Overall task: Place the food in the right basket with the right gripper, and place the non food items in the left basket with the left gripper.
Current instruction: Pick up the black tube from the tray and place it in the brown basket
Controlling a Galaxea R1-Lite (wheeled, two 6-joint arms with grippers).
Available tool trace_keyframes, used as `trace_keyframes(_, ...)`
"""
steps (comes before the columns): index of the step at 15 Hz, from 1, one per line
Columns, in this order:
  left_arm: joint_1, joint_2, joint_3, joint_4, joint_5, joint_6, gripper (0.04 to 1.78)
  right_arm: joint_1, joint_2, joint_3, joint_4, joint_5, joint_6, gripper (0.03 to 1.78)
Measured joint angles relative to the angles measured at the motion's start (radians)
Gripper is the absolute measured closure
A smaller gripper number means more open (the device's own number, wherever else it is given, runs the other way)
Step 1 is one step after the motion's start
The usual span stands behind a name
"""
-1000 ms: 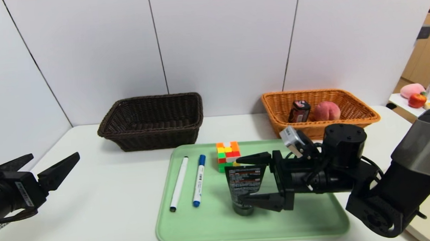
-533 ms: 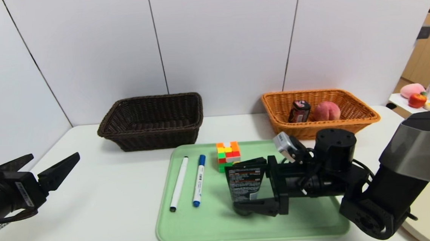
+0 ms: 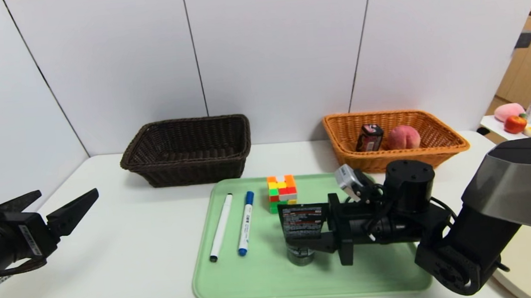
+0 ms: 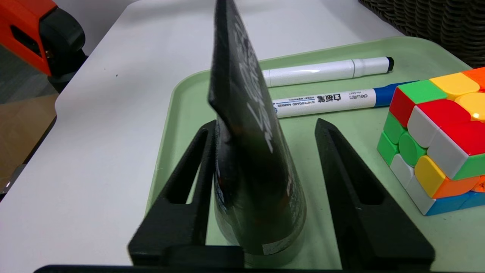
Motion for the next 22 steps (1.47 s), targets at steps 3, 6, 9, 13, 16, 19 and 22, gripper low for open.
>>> trace_keyframes(3, 0.000, 0.000, 0.000, 0.001, 0.000, 0.000, 0.13, 0.000, -0.004, 0.001, -0.003, 0.001, 0.001, 1.46)
trace_keyframes(6, 0.000, 0.001, 0.000, 0.001, 0.000, 0.000, 0.13, 0.006, -0.022, 0.000, 0.001, -0.001, 0.003, 1.46)
trace_keyframes(9, 0.000, 0.002, 0.002, 0.001, 0.000, 0.000, 0.13, 0.023, -0.079, -0.026, 0.011, -0.035, 0.073, 1.46)
trace_keyframes(13, 0.000, 0.002, 0.003, -0.001, 0.000, -0.002, 0.13, 0.052, -0.194, -0.200, 0.241, -0.160, 0.101, 1.46)
trace_keyframes(16, 0.000, -0.001, 0.009, -0.003, 0.001, 0.000, 0.13, 0.077, -0.256, -0.444, 0.598, -0.332, 0.042, 1.46)
trace_keyframes(19, 0.000, -0.014, 0.015, 0.000, 0.000, 0.001, 0.13, 0.116, -0.261, -0.679, 0.938, -0.570, -0.012, 1.46)
trace_keyframes(22, 0.000, -0.024, 0.028, -0.001, 0.001, 0.001, 0.13, 0.168, -0.195, -0.889, 1.164, -0.821, -0.016, 1.46)
